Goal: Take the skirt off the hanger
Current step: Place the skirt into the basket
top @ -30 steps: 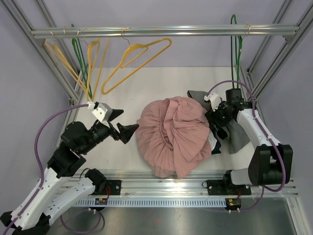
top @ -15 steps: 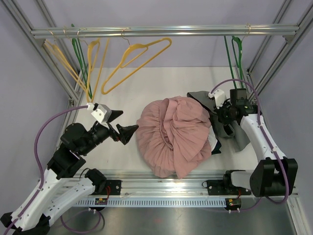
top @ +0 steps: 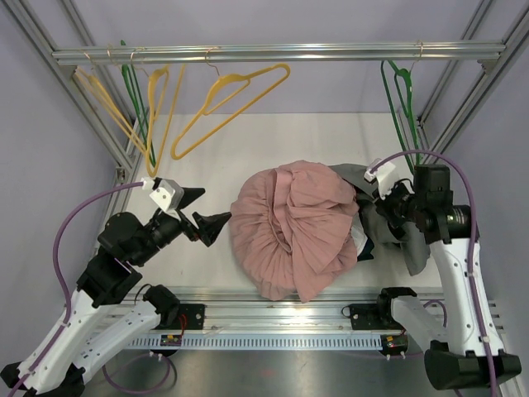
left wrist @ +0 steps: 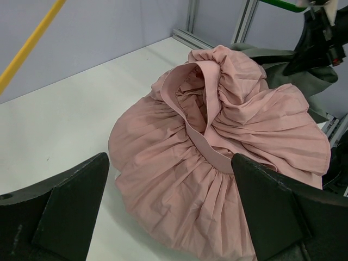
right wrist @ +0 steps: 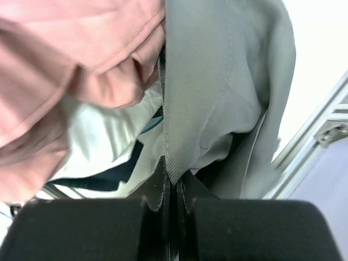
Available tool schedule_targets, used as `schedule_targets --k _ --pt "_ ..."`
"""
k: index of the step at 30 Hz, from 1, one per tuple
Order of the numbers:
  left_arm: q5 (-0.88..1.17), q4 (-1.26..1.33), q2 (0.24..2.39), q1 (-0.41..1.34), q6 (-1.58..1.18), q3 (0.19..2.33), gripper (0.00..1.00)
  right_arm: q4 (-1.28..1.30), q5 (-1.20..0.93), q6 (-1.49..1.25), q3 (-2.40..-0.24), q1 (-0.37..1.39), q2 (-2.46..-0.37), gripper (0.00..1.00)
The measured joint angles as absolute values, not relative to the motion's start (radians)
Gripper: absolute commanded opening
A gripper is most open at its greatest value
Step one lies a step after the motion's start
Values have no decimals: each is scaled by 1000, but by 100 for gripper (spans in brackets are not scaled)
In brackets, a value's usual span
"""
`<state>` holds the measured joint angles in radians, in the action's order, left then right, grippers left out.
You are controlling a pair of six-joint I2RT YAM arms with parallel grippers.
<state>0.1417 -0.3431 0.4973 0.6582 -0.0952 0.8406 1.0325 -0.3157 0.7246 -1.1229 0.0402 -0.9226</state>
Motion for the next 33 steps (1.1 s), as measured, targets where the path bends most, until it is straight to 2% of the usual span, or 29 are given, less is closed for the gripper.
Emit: schedule_targets --k 5,16,33 --pt "142 -343 500 658 -95 841 99 1085 -339 653 -1228 40 -857 0" --pt "142 -343 499 658 -83 841 99 1056 -414 438 -1570 40 -916 0" --pt "138 -345 486 658 -84 841 99 866 -784 79 -2249 40 -1322 0"
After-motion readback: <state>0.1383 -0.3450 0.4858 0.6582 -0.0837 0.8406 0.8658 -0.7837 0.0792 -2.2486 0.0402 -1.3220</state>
